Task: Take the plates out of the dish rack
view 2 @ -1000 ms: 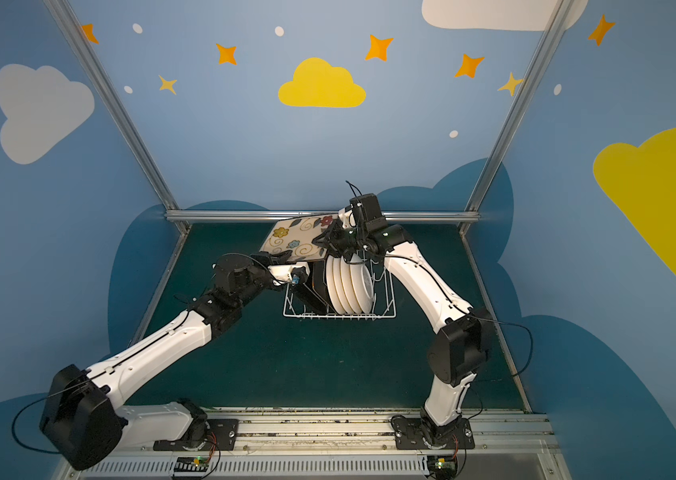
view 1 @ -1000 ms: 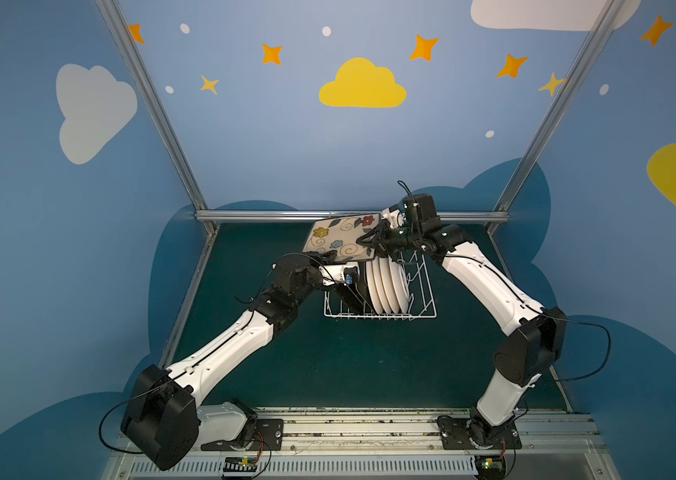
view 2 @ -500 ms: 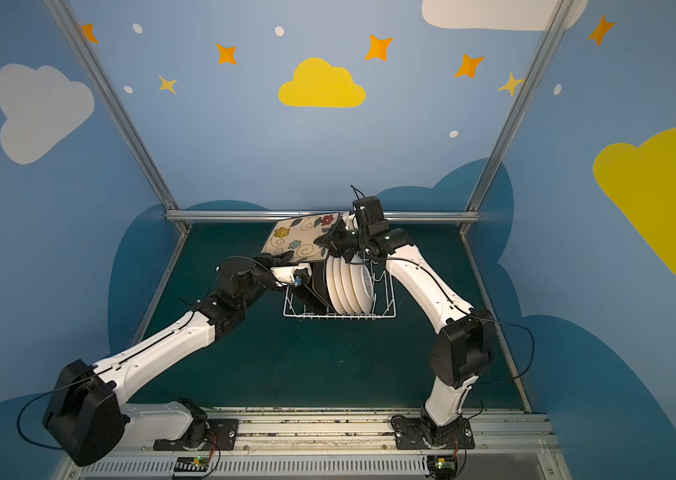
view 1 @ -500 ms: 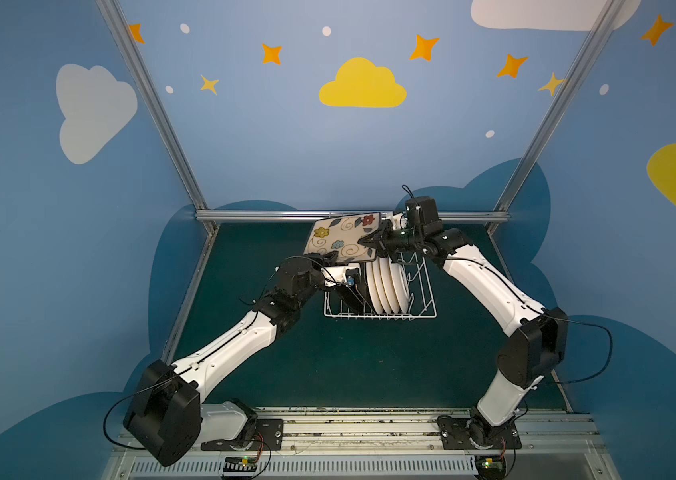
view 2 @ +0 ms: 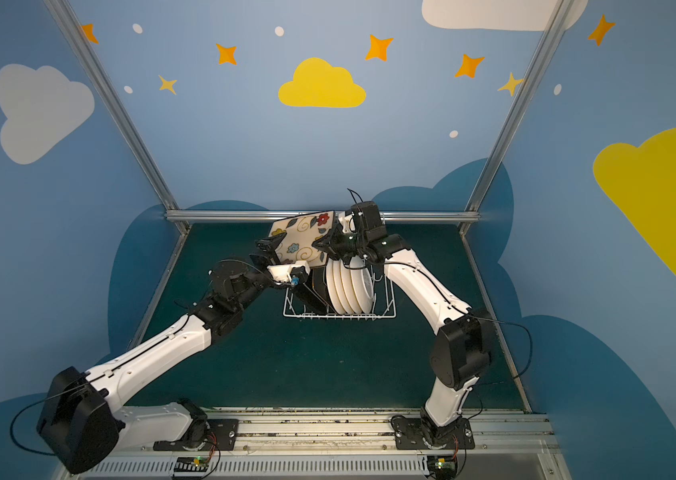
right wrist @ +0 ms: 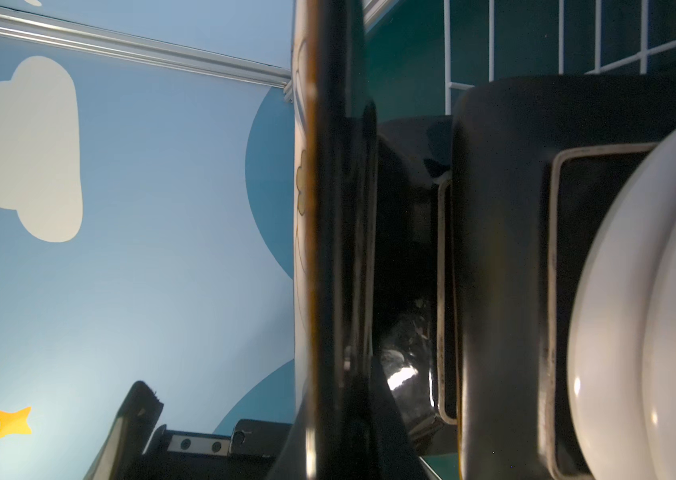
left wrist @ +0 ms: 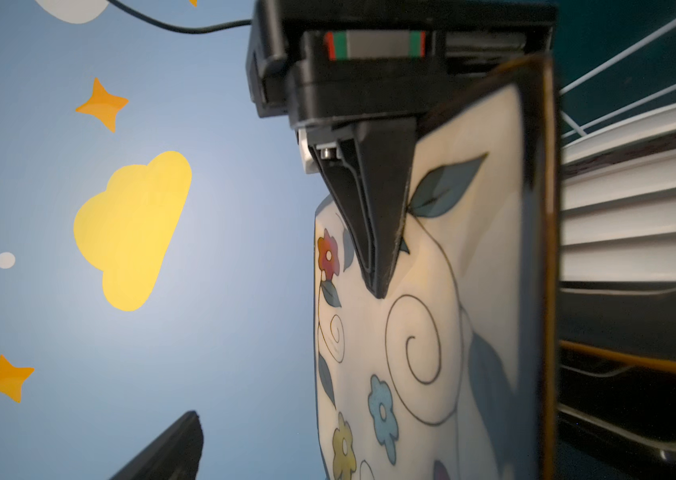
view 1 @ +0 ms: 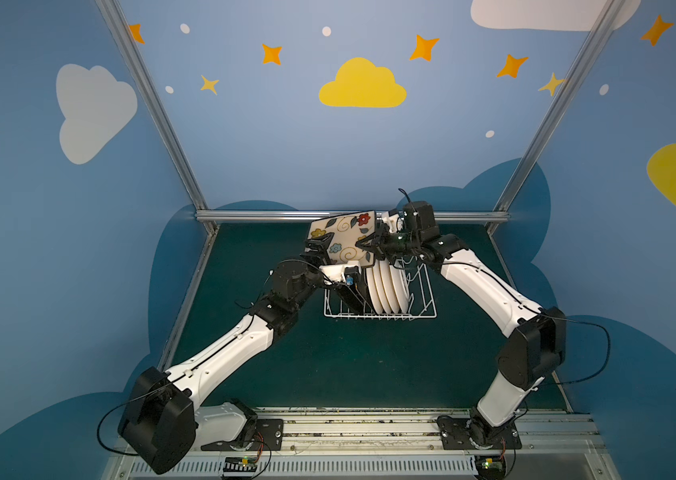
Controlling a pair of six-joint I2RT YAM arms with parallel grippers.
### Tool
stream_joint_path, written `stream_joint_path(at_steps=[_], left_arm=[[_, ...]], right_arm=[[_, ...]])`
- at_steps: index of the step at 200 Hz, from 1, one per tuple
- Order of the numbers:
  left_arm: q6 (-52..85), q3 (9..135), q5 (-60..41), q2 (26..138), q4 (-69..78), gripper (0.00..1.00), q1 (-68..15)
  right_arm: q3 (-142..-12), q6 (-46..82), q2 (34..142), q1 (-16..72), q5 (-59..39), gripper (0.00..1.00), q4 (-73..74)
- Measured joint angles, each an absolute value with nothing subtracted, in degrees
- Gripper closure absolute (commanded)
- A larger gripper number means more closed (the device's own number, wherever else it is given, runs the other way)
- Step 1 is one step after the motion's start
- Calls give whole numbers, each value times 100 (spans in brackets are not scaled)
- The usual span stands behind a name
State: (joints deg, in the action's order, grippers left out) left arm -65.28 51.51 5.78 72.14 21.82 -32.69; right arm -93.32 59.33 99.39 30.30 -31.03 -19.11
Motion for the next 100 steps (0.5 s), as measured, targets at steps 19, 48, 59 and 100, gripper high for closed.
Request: stream_joint_path(at_steps=[19, 48, 59, 100], left_arm=[[-6379, 5151, 556, 7048, 2075, 1, -3269], [-6020, 5151, 416, 6622, 1636, 1, -3269], [-5883, 5151, 338, 6418, 1433, 1, -3269], [-5155, 5013, 176, 5804, 801, 1, -3203]], right_arm=[[-9330, 5920, 9939, 2974, -3120, 100, -1789], [-9330, 5911, 9939, 2821, -3166, 100, -1592], [-9330, 5913, 9939, 2724, -3164, 100, -1529], [-9330, 5918, 9939, 2335, -3162, 100, -1328]])
